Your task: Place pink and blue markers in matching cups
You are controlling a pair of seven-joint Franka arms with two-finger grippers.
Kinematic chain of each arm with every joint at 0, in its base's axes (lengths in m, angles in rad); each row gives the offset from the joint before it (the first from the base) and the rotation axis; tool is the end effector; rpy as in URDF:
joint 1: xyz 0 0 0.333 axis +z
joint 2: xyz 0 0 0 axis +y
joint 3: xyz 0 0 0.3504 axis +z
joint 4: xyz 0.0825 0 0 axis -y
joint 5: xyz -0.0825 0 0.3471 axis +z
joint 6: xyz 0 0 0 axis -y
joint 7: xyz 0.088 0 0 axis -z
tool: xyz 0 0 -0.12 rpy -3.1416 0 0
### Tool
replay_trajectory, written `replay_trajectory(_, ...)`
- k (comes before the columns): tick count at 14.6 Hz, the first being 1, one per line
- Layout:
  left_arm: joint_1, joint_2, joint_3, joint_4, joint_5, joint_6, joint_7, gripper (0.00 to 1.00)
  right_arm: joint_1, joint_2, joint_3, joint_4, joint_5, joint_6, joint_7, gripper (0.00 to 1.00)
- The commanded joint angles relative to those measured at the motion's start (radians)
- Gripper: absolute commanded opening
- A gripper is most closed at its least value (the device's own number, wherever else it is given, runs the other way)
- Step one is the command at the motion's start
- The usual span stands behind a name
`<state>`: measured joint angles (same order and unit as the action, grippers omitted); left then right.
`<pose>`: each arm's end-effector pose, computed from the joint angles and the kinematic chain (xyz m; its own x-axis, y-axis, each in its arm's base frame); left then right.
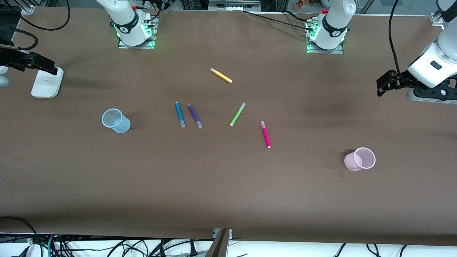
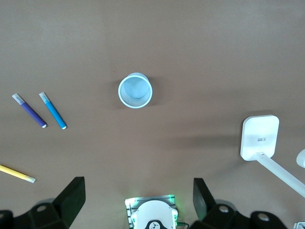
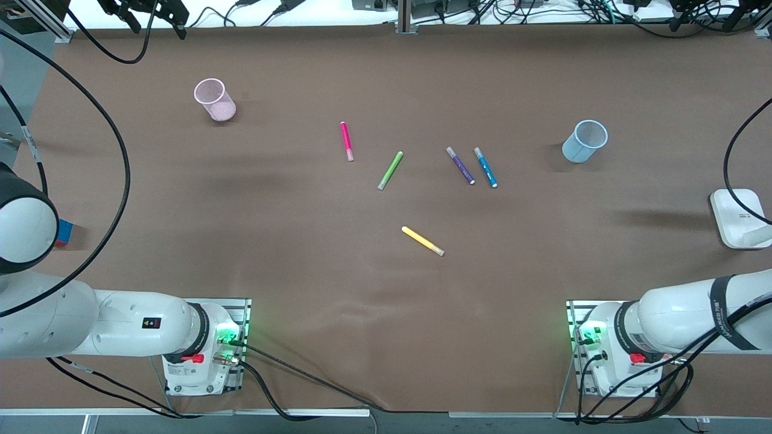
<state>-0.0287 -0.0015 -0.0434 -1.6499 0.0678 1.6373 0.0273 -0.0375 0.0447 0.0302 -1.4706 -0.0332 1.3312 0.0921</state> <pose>0.5203 -0.0299 0.6182 0.9945 -0.1036 -0.0131 -0.1043 -0.9923 -0.0673 0.5045 -0.0087 0.6470 0.9780 -0.1067 -0.1792 -0.0995 -0.9939 0.0485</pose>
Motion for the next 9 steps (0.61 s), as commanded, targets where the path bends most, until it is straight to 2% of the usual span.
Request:
replay_trajectory(1,0.009,0.003,-0.016,0.010,-0.014,-0.011,0.003,1.00,-0.012,0.009,0.002,0.023,0.033,-0.004,0.012,1.00)
replay_trajectory(9,0.009,0.003,-0.018,0.010,-0.013,-0.013,0.003,1.00,-0.018,0.011,0.002,0.023,0.035,-0.003,0.011,1.00)
